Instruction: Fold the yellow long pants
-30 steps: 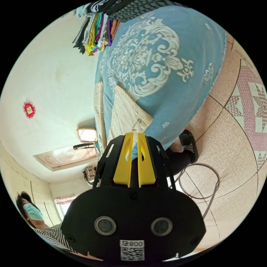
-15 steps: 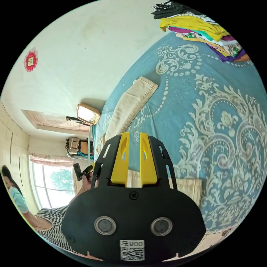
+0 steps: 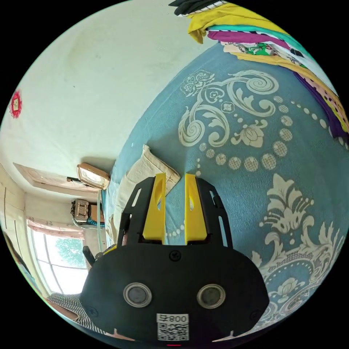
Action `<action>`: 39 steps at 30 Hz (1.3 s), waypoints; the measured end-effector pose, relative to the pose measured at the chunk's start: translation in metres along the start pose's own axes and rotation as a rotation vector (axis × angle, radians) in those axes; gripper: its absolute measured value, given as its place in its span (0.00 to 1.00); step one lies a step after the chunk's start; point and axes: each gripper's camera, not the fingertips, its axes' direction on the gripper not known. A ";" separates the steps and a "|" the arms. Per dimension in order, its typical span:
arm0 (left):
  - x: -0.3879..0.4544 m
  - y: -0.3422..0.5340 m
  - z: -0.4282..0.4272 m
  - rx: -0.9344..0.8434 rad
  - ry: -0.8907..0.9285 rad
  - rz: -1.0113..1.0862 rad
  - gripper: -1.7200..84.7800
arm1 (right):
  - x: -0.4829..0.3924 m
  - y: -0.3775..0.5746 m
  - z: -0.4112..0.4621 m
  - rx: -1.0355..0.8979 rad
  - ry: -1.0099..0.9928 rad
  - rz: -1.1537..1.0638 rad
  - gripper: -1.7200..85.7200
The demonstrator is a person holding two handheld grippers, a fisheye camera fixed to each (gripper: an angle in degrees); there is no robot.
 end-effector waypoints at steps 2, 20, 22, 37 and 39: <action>0.002 -0.006 0.007 0.011 -0.002 -0.006 0.11 | -0.018 -0.004 0.013 -0.004 0.007 -0.063 0.12; -0.001 -0.072 0.011 0.067 0.105 0.044 0.03 | -0.133 0.003 0.012 -0.136 0.108 -0.319 0.03; -0.002 -0.075 0.017 0.037 0.142 0.066 0.03 | -0.130 0.013 0.012 -0.164 0.118 -0.298 0.03; -0.048 -0.129 -0.005 0.129 0.204 0.029 0.13 | -0.174 0.008 0.058 -0.050 0.224 -0.195 0.08; -0.072 -0.150 -0.012 0.146 0.158 -0.001 0.14 | -0.195 -0.004 0.074 -0.070 0.190 -0.234 0.09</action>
